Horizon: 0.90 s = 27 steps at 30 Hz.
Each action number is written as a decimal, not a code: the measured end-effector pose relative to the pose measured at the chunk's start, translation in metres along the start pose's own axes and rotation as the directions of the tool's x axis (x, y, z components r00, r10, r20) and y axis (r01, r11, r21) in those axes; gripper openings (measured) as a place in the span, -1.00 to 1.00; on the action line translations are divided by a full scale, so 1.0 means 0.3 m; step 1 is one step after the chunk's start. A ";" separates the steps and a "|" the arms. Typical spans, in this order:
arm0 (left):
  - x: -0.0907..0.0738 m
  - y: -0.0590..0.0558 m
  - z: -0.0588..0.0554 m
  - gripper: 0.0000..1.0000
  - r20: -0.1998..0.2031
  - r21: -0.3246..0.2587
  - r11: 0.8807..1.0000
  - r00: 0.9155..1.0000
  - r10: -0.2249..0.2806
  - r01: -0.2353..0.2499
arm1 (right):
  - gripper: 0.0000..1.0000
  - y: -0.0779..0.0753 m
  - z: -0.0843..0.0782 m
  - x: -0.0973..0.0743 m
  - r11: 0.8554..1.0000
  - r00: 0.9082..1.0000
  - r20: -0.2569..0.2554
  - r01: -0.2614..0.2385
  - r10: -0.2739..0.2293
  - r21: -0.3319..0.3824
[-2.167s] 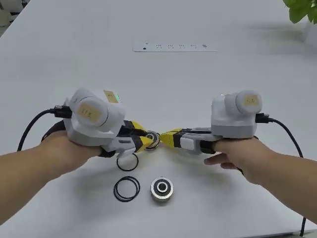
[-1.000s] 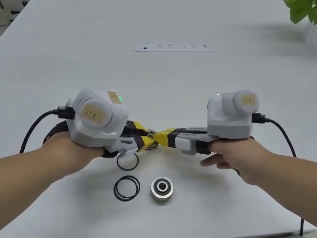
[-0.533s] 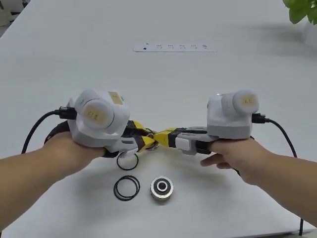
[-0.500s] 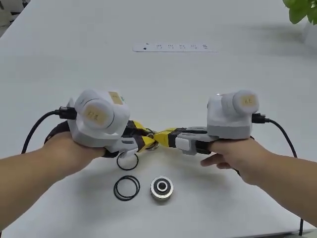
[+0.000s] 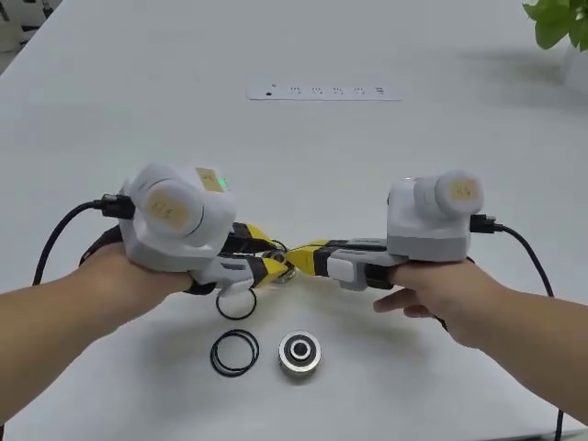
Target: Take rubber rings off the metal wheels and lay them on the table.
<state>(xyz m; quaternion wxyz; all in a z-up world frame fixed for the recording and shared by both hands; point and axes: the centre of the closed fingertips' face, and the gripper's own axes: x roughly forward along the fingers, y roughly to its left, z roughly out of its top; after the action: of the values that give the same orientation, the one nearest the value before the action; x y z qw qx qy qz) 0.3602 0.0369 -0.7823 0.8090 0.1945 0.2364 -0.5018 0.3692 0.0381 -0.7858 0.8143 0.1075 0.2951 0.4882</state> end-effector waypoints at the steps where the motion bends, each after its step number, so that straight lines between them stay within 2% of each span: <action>1: -0.003 -0.003 0.002 -0.61 0.002 0.000 1.000 1.000 -0.002 0.002 | -1.00 0.002 0.002 -0.001 1.000 1.000 0.001 -0.001 0.001 0.001; 11: -0.043 -0.027 0.030 -0.44 0.034 0.007 1.000 0.999 -0.013 0.013 | -1.00 0.024 0.014 -0.008 1.000 1.000 0.011 -0.011 0.011 0.003; 17: -0.070 -0.022 0.046 -0.34 0.067 -0.008 1.000 0.998 -0.004 0.005 | -1.00 0.032 0.019 -0.009 1.000 1.000 0.015 -0.020 0.020 0.005; 27: -0.112 -0.010 0.047 -0.25 0.094 -0.027 1.000 0.996 0.003 -0.001 | -1.00 0.050 0.029 -0.007 0.999 0.999 0.026 -0.036 0.036 0.014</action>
<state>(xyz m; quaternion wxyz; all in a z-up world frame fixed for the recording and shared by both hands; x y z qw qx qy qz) 0.3472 0.0519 -0.7516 0.8223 0.1602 0.2046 -0.5063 0.3626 0.0446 -0.7710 0.8082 0.1250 0.2861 0.4993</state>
